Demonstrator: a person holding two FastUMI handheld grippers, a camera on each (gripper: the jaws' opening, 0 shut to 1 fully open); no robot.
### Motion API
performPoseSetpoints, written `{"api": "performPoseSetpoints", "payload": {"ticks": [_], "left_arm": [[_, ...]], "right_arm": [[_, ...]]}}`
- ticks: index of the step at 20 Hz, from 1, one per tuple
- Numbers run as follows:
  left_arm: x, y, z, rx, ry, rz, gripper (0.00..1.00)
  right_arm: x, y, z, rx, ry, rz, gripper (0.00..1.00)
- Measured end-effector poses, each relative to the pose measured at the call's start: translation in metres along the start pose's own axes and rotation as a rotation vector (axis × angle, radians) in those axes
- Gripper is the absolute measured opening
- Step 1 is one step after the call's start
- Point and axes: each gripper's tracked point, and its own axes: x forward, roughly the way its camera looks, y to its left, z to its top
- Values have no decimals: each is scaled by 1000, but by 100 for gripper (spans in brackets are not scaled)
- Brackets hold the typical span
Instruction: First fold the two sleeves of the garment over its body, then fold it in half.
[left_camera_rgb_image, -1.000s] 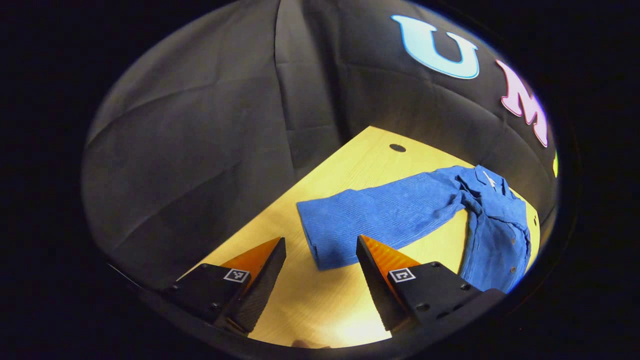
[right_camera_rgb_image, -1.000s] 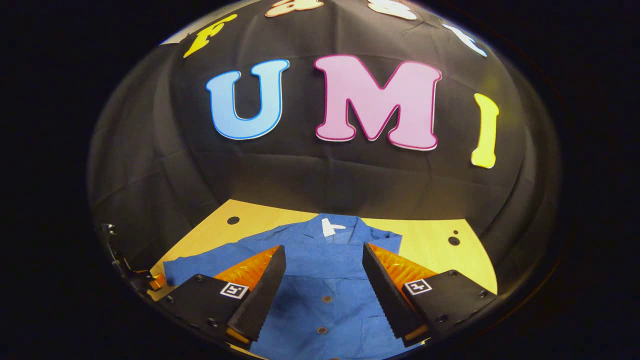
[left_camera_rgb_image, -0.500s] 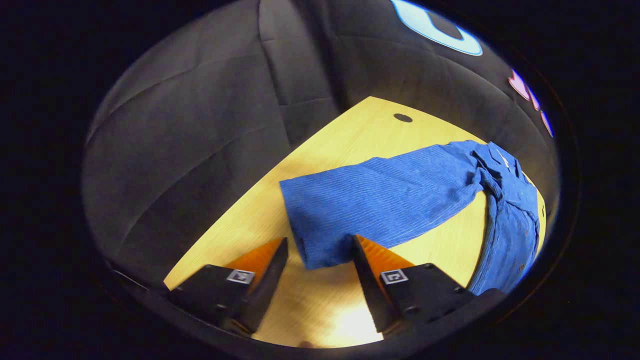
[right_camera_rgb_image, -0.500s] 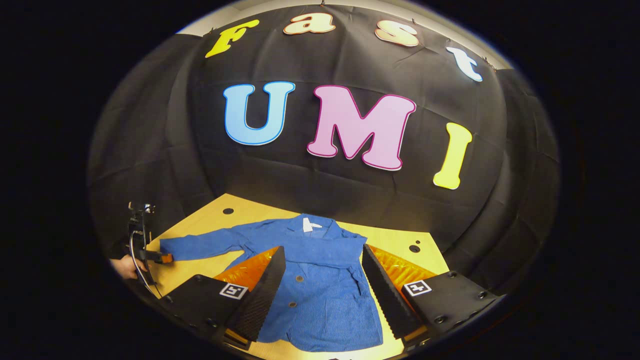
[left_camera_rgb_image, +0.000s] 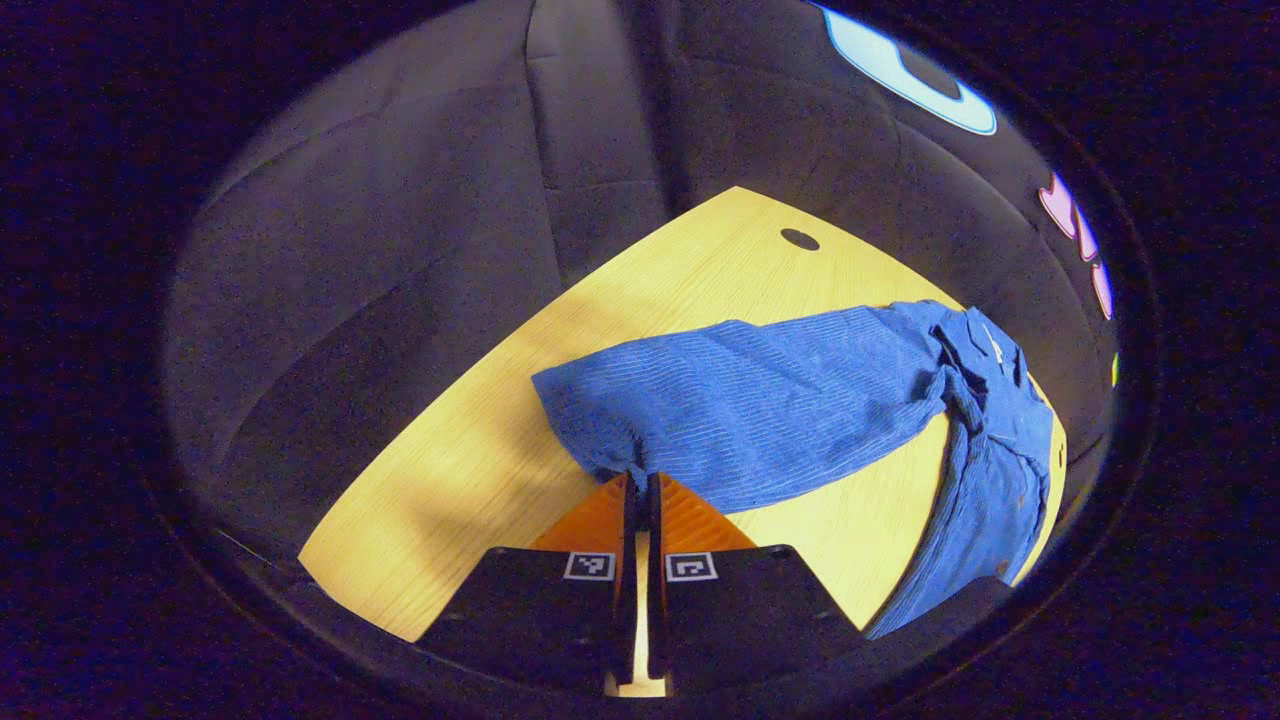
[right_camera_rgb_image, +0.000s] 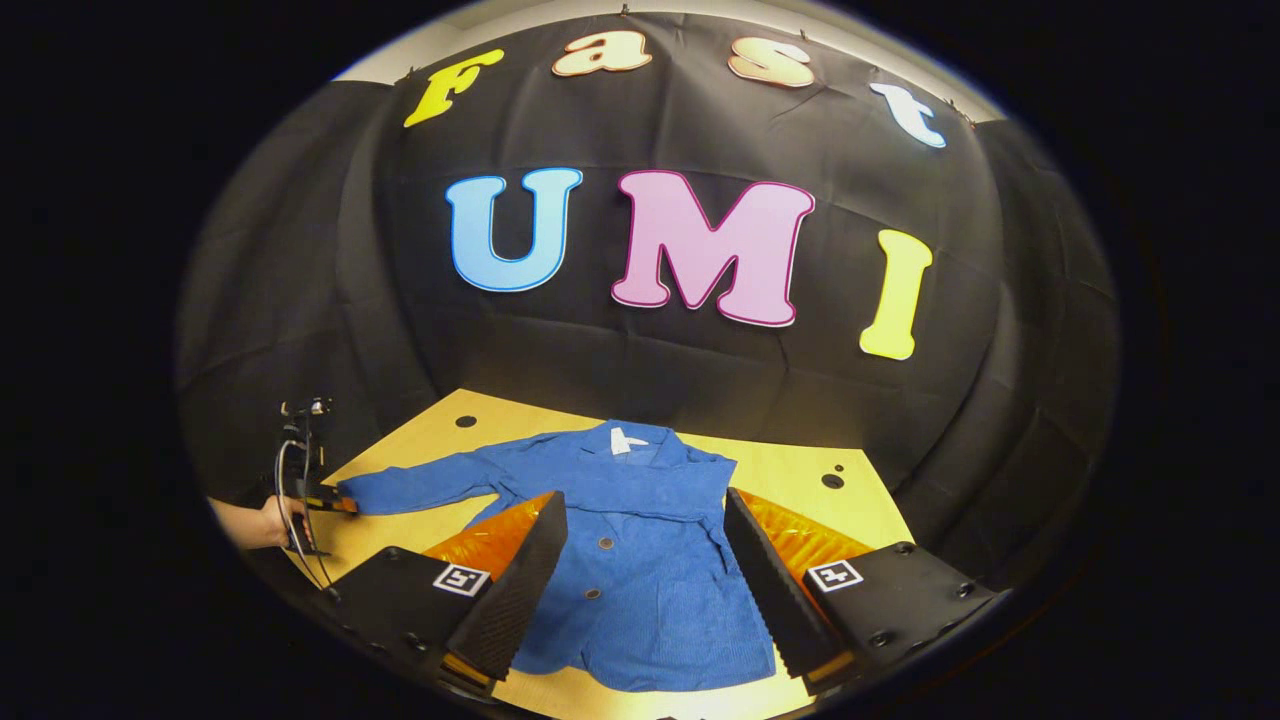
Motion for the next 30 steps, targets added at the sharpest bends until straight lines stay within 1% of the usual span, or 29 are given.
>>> {"api": "performPoseSetpoints", "payload": {"ticks": [1, 2, 3, 4, 6, 8, 10, 13, 15, 18, 21, 23, 25, 27, 29, 30], "left_arm": [[-1, 2, 3, -12, 12, -11, 0], [-1, 4, 5, -22, 12, 3, 1], [-5, 6, 14, -26, -22, 25, 0], [-11, -1, 21, -26, -44, 16, 0], [-28, -13, 28, -12, -73, 17, 0], [-39, -34, 43, 12, -107, 16, 0], [-47, -68, 58, 43, -141, -4, 0], [-56, -134, 72, 118, -172, -55, 0], [-63, -191, 79, 174, -202, -108, 0], [-70, -283, 72, 276, -242, -204, 0], [-70, -382, 51, 349, -236, -302, 0], [-65, -438, 35, 413, -238, -331, 0], [-59, -491, 16, 472, -232, -367, 0], [-53, -540, -4, 519, -224, -392, 0], [-44, -574, -21, 572, -220, -397, 0], [-41, -591, -35, 598, -202, -421, 3]], "right_arm": [[0, -4, -1, 9, 0, -1, 99], [-1, -10, -3, 19, 3, -3, 99], [-1, -16, -4, 27, 4, -10, 94], [-1, -26, -3, 33, -3, -27, 99], [-2, -43, -1, 47, -22, -54, 99], [0, -57, -5, 61, -18, -61, 99], [4, -74, -10, 71, -12, -74, 99], [11, -94, -19, 99, 2, -83, 99], [14, -110, -28, 111, 14, -92, 99], [15, -137, -47, 146, 53, -110, 99], [14, -167, -63, 166, 84, -121, 99], [11, -189, -73, 171, 111, -143, 99], [5, -203, -83, 174, 135, -141, 99], [0, -219, -91, 157, 150, -160, 99], [-7, -228, -100, 168, 169, -170, 99], [-8, -230, -105, 182, 177, -171, 99]]}}
